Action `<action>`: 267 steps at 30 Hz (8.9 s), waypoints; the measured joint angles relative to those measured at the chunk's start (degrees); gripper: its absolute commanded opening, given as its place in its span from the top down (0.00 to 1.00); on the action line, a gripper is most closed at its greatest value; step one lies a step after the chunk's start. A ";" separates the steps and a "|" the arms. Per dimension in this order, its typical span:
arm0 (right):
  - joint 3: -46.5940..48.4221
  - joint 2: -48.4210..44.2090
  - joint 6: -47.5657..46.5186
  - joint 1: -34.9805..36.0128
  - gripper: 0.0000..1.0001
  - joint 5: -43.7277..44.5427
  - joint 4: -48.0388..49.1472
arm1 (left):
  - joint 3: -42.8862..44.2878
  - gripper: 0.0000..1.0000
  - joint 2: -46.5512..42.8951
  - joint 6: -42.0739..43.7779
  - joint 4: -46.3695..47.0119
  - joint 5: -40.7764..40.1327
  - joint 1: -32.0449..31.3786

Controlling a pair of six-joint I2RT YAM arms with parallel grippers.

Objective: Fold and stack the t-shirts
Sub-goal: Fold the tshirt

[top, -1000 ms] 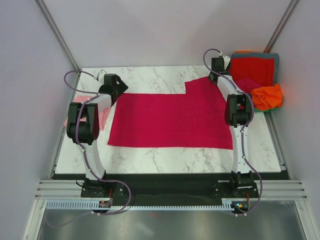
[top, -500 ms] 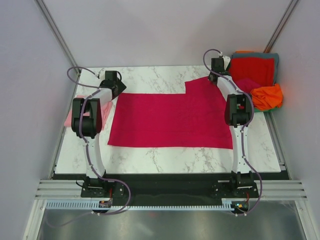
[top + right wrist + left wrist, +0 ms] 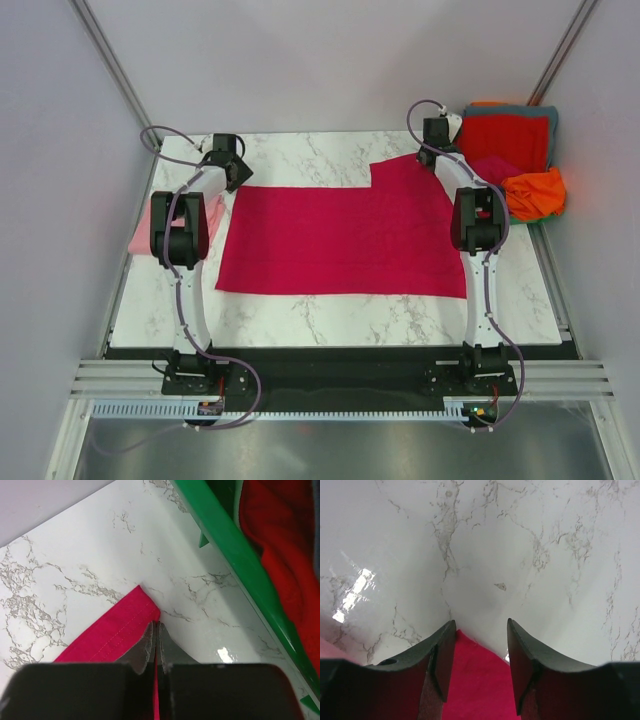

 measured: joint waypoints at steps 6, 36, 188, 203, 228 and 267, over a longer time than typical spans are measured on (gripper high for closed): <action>-2.08 -1.31 0.42 0.00 1.00 -0.13 0.24 | 0.79 0.61 0.57 0.20 -1.95 0.85 0.00; -7.21 -4.42 1.57 0.00 1.00 -1.51 1.33 | 15.87 0.57 7.15 8.57 -18.01 0.59 -0.55; -75.73 -50.45 4.28 1.11 0.53 -41.77 15.61 | -5.66 0.32 -2.47 -5.55 10.82 27.69 -31.78; -83.56 -61.94 6.67 1.40 0.44 -45.90 15.67 | 0.11 0.35 2.75 -8.55 8.66 30.45 -32.28; -78.86 -50.40 6.64 1.44 0.43 -47.28 20.37 | 5.03 0.34 4.68 -8.52 1.75 27.06 -33.33; -82.55 -61.33 4.33 0.98 0.47 -36.39 10.91 | -7.06 0.36 -5.70 -2.56 17.14 25.49 -41.88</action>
